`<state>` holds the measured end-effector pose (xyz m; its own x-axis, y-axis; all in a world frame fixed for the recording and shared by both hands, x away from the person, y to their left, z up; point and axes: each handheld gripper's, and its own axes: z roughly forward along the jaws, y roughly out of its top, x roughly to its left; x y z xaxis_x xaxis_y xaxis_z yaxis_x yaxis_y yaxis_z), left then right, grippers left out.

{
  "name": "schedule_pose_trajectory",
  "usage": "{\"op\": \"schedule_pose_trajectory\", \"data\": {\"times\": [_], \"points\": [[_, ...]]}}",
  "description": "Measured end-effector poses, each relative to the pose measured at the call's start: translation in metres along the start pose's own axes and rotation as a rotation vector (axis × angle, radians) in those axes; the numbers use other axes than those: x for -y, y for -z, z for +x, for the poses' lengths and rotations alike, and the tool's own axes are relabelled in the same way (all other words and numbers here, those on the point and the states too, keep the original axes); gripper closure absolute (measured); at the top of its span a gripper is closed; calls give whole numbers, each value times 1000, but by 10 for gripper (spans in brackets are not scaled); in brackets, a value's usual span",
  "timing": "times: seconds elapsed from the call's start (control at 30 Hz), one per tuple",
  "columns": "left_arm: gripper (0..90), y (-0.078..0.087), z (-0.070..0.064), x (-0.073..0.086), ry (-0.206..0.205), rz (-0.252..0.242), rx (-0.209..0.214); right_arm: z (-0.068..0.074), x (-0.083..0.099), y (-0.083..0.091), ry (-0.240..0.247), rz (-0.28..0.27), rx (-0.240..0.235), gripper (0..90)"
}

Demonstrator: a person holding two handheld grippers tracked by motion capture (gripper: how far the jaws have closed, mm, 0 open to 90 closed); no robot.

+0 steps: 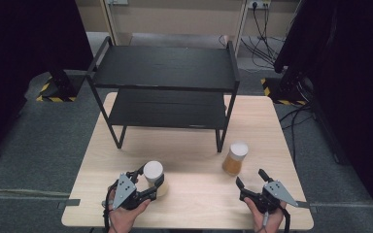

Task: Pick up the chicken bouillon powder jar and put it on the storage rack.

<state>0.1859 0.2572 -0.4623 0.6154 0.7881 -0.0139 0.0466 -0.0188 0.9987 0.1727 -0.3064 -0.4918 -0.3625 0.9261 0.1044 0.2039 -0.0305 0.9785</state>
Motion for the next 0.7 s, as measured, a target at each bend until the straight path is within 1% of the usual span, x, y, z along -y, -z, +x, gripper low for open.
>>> {"op": "schedule_pose_trajectory", "data": {"times": [0.33,0.47,0.7], "points": [[334,8,0,-19,-4,-52,-29,0,0,0,1,0,2,55],[334,8,1,-27,-9,-69,-54,1,0,0,-1,-1,3,55],[335,10,7,-41,-13,-98,-89,1,0,0,-2,-1,4,55]]}}
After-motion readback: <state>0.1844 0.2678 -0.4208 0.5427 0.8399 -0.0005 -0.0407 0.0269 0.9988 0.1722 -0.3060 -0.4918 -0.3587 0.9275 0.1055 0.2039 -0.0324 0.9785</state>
